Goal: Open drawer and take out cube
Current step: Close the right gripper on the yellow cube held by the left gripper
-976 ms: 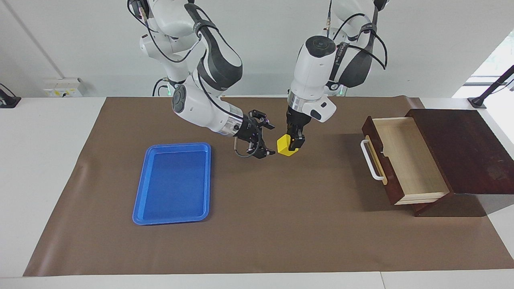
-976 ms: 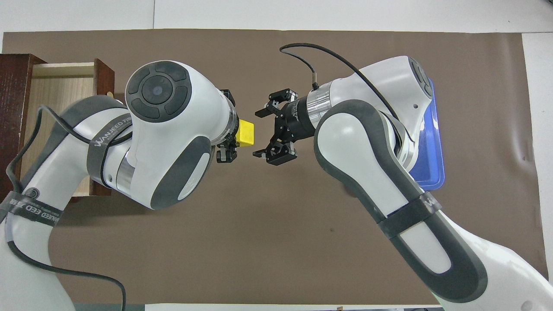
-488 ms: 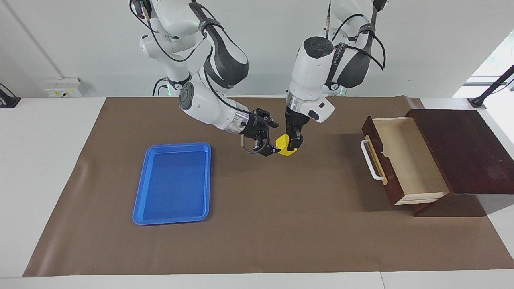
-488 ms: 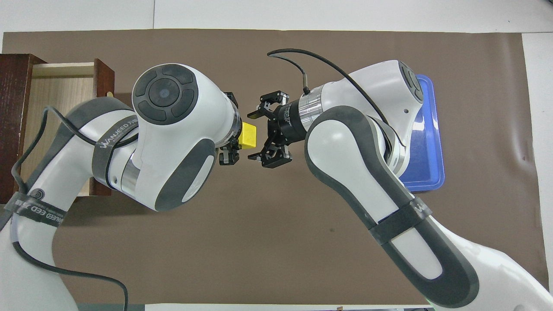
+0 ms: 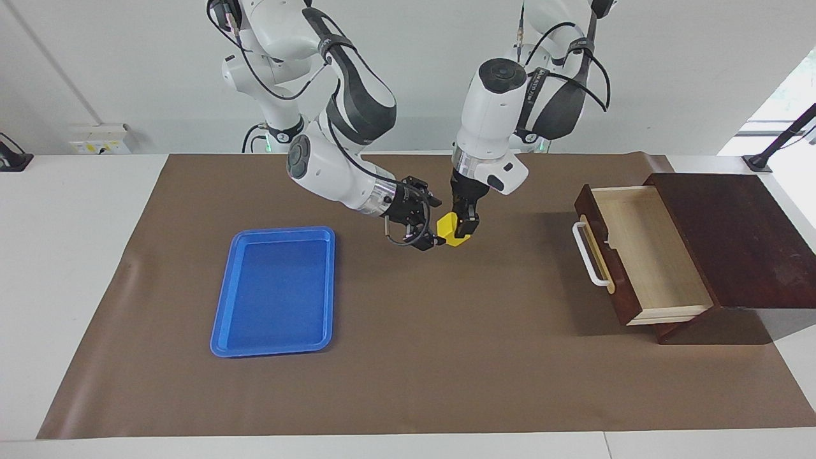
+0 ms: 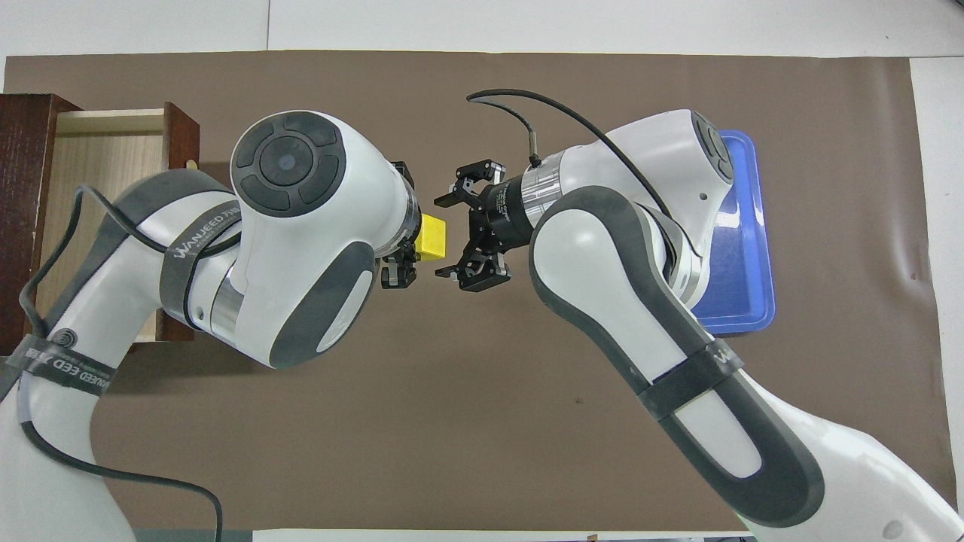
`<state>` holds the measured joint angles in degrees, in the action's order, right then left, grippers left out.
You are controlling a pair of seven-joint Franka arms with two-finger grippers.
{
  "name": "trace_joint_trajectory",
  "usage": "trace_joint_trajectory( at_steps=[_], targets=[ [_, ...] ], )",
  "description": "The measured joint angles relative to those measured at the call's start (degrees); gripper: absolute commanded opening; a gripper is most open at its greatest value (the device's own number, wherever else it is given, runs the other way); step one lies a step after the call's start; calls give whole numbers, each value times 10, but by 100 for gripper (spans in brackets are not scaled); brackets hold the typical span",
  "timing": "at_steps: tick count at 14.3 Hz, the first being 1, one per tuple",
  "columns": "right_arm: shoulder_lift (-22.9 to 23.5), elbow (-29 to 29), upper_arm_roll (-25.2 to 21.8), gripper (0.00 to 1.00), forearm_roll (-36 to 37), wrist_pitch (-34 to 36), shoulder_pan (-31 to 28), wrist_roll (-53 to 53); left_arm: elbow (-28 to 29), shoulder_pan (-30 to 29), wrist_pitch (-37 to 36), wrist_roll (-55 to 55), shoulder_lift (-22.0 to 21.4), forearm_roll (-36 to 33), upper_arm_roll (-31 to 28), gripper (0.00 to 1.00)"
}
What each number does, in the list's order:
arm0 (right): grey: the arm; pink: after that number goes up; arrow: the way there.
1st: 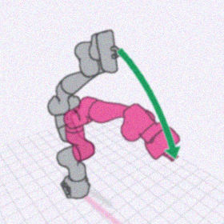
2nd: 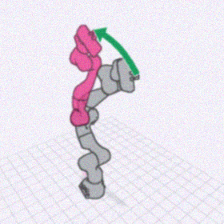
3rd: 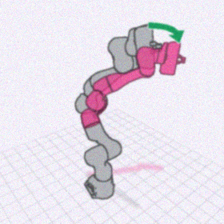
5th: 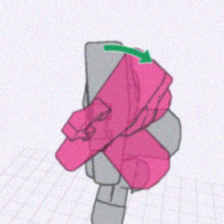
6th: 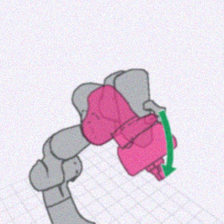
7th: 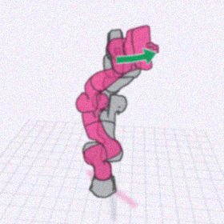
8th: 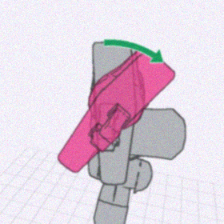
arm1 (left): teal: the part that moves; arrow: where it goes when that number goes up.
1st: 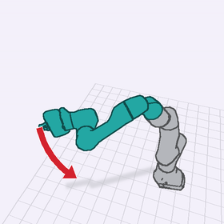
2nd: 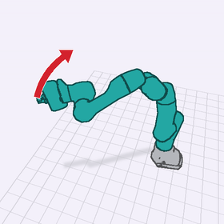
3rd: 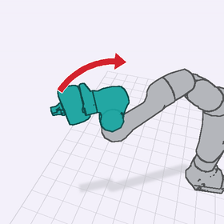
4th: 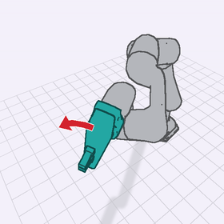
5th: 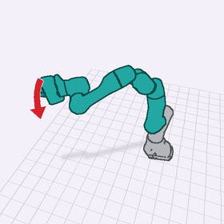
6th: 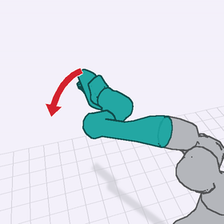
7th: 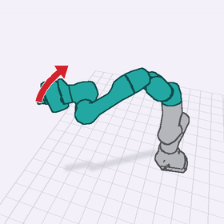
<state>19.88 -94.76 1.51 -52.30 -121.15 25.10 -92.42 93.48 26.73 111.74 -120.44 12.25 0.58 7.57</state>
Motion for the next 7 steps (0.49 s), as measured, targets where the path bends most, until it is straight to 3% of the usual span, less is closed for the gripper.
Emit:
trace_joint_trajectory(
  at_steps=[7],
  targets=[
    [1,-14,0,100,0,-25,9,4,0,0,0,0,0,0,0,0]
  ],
)
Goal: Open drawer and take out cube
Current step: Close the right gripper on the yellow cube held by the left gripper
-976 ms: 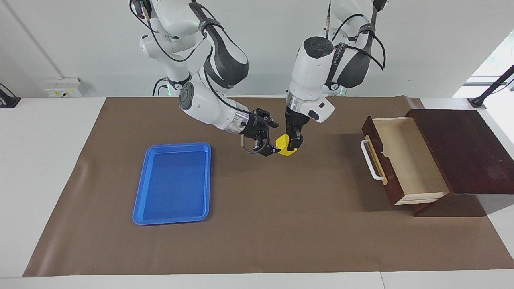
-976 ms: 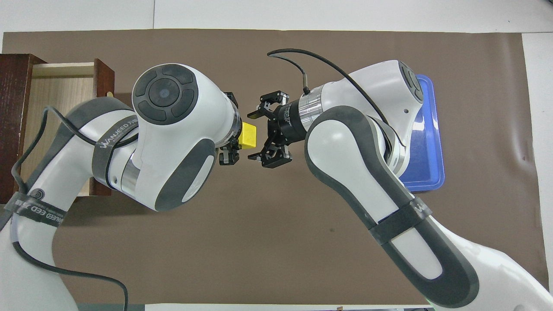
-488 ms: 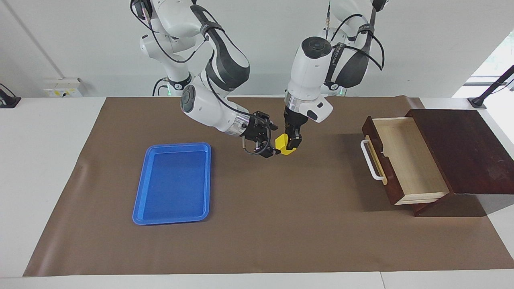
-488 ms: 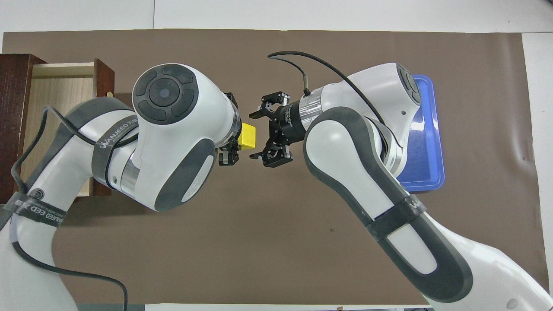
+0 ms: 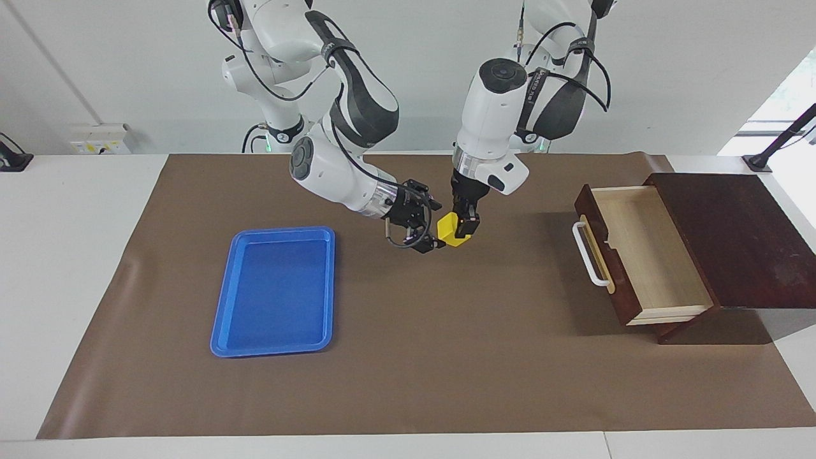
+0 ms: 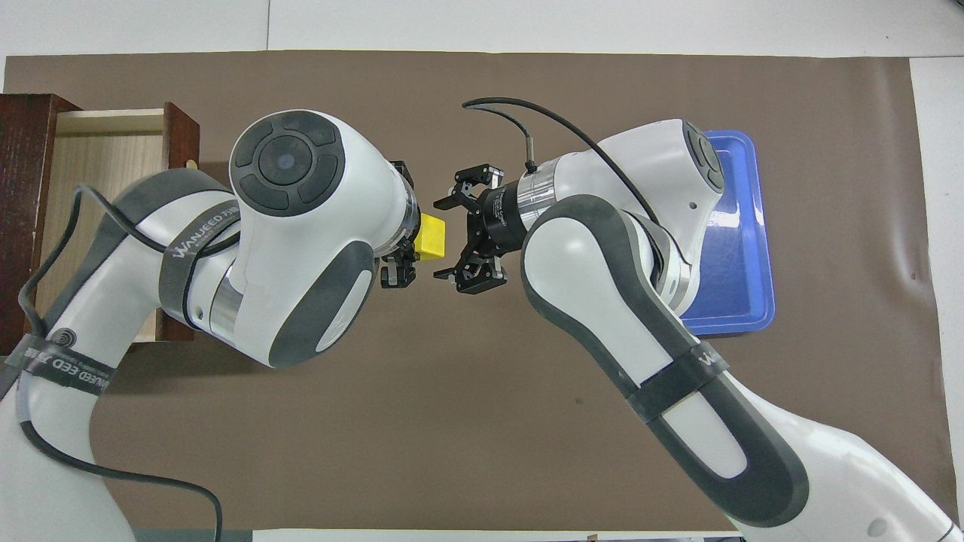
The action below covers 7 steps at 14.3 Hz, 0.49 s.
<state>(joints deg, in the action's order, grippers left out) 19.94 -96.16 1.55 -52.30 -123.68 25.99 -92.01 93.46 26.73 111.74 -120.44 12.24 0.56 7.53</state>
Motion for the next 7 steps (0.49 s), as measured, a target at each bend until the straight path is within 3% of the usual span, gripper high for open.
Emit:
trace_joint_trajectory(
  at_steps=[4,6,7],
  targets=[
    [0,-1,0,88,0,-4,5,0,0,0,0,0,0,0,0,0],
    [0,-1,0,69,0,-5,9,0,0,0,0,0,0,0,0,0],
    [0,-1,0,54,0,-8,10,0,0,0,-1,0,0,0,0,0]
  ],
)
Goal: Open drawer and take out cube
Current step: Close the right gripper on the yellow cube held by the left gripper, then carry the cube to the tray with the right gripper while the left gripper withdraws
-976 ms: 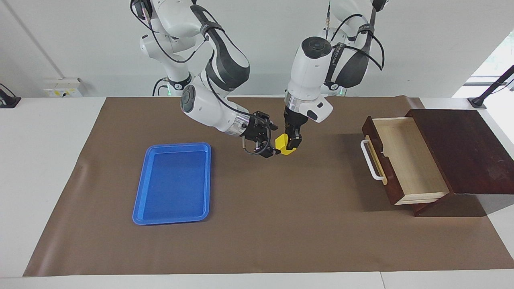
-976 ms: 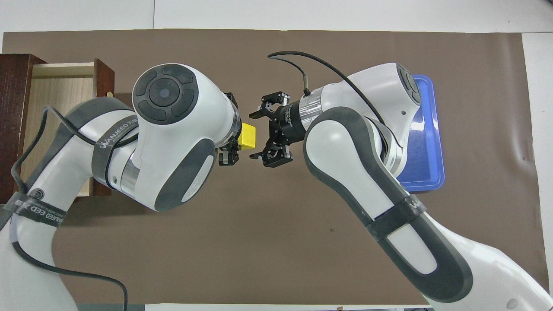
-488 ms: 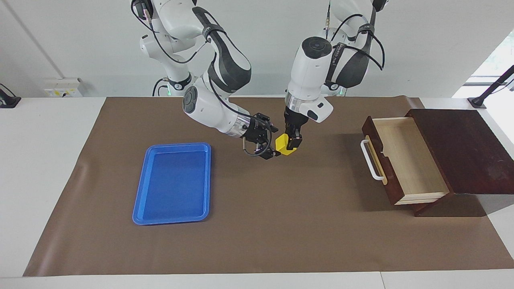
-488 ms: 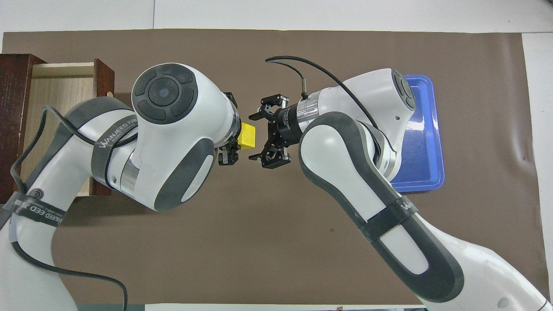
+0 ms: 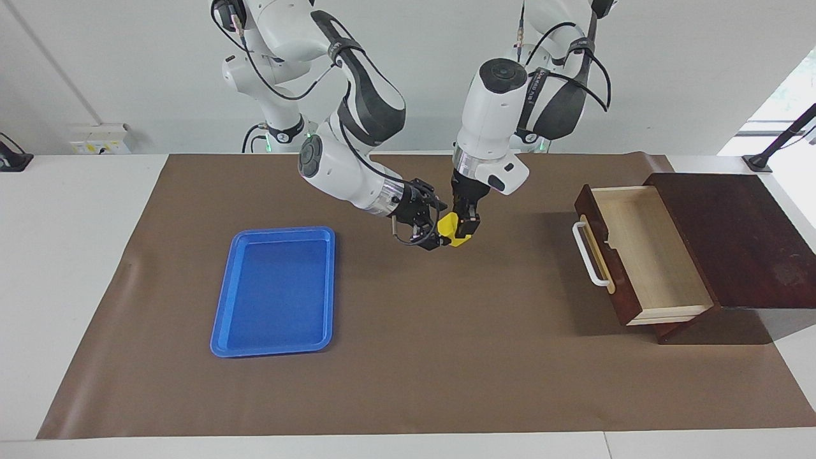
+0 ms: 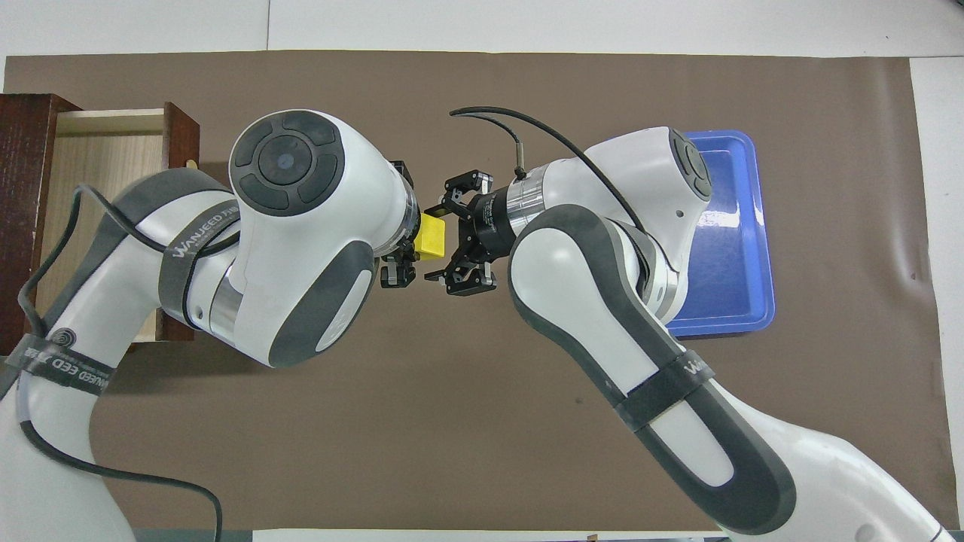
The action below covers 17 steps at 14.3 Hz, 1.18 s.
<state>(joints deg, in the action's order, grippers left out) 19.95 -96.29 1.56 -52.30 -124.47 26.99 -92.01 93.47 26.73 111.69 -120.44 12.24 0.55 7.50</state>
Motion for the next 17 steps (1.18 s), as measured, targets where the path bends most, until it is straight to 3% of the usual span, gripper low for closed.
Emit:
trace_joint_trajectory(
  at_steps=[1,2,3,15,16,17],
  targets=[
    [0,0,0,40,0,-1,0,0,0,0,0,0,0,0,0,0],
    [0,0,0,11,0,-4,0,0,0,0,0,0,0,0,0,0],
    [0,0,-1,0,0,-8,0,0,0,0,-3,0,0,0,0,0],
    [0,1,-2,0,0,-6,-4,1,-1,0,-4,-4,0,1,2,0],
    [0,2,-2,0,0,-3,-5,2,-1,0,-3,-5,0,1,3,13],
    [0,2,-2,0,0,-3,-5,2,-1,0,-3,-5,0,1,3,44]
  ],
)
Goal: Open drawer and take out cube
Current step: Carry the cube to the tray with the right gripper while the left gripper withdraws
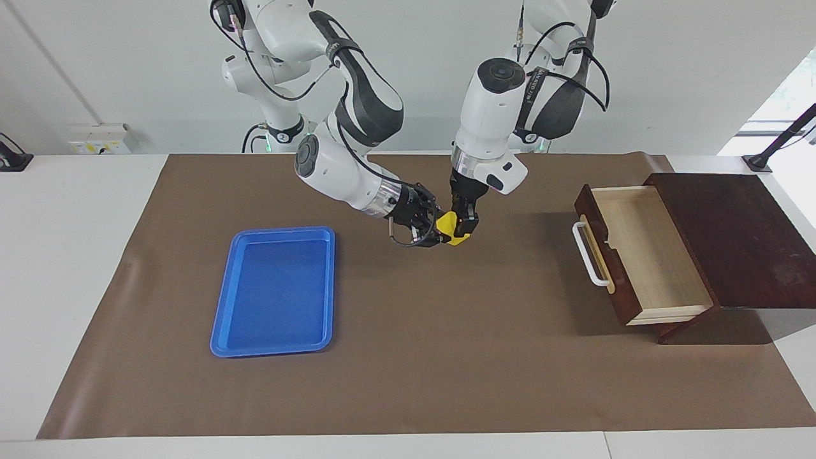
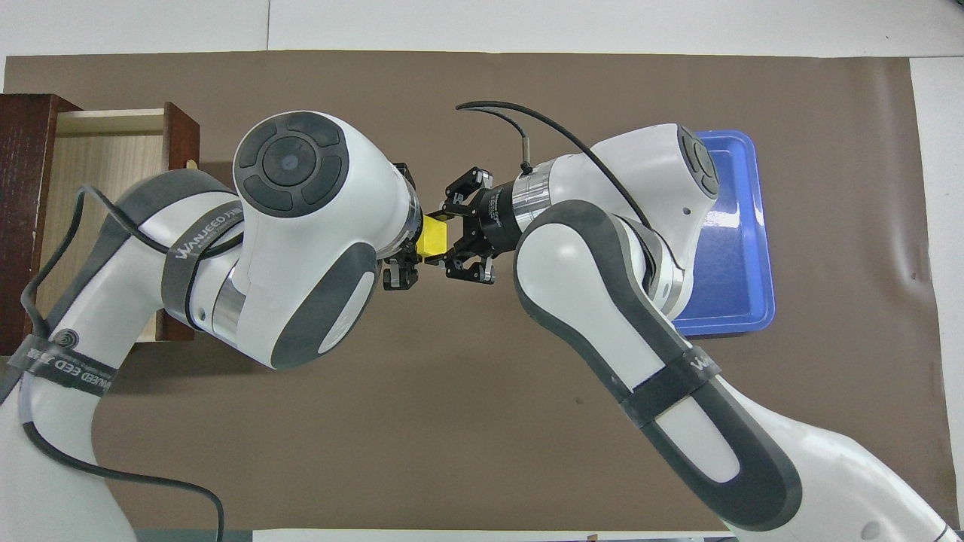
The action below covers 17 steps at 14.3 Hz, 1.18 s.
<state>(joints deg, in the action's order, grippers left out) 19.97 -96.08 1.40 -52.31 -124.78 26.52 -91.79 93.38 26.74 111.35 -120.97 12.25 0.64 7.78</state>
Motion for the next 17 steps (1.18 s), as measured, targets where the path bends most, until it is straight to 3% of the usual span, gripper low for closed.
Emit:
trace_joint_trajectory(
  at_steps=[1,5,10,14,17],
  targets=[
    [0,0,0,0,0,0,0,0,0,0,0,0,0,0,0,99],
    [0,0,-3,0,0,12,-6,0,-1,-6,-1,0,-1,-5,-11,100],
    [-1,0,-5,0,1,47,-31,26,5,-67,-15,34,-8,-7,-17,100],
    [-4,-9,-11,0,60,152,-142,141,64,-168,2,148,-24,-26,-20,100],
    [-6,-12,-13,0,142,203,-211,215,111,-200,42,173,-32,-73,-20,100]
  ],
)
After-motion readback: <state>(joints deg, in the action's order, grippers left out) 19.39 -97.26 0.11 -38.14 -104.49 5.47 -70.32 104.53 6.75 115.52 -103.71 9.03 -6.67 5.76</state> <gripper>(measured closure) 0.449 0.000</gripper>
